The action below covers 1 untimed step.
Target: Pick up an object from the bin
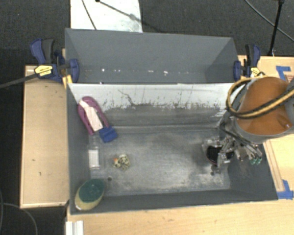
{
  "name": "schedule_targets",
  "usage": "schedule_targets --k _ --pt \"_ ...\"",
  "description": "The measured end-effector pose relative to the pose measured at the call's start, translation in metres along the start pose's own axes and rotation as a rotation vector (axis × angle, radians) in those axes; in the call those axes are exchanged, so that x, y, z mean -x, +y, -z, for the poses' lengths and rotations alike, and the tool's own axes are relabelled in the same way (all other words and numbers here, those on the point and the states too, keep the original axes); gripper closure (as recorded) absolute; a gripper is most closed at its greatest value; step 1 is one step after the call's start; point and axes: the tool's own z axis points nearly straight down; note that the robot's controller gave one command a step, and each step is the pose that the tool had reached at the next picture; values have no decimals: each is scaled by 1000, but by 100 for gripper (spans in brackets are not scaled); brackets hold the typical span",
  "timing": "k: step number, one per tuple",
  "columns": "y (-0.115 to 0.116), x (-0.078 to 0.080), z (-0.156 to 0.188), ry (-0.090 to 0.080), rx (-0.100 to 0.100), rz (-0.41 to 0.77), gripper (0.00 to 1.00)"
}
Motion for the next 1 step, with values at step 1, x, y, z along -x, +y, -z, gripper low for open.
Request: schedule_targets --k 1 --pt "-17 11 72 -2 -1 19 100"
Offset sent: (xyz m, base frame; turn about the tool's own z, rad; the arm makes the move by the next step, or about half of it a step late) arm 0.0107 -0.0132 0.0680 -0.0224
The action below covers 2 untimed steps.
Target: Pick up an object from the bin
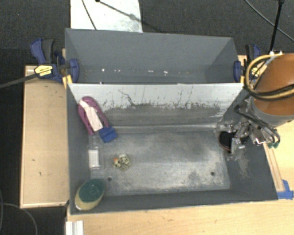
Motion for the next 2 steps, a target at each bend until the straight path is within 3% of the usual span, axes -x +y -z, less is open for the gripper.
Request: schedule_targets --k 1,2 --pt "-20 24 179 -3 -1 -61 100" --pt "2 -5 89 12 8 158 100"
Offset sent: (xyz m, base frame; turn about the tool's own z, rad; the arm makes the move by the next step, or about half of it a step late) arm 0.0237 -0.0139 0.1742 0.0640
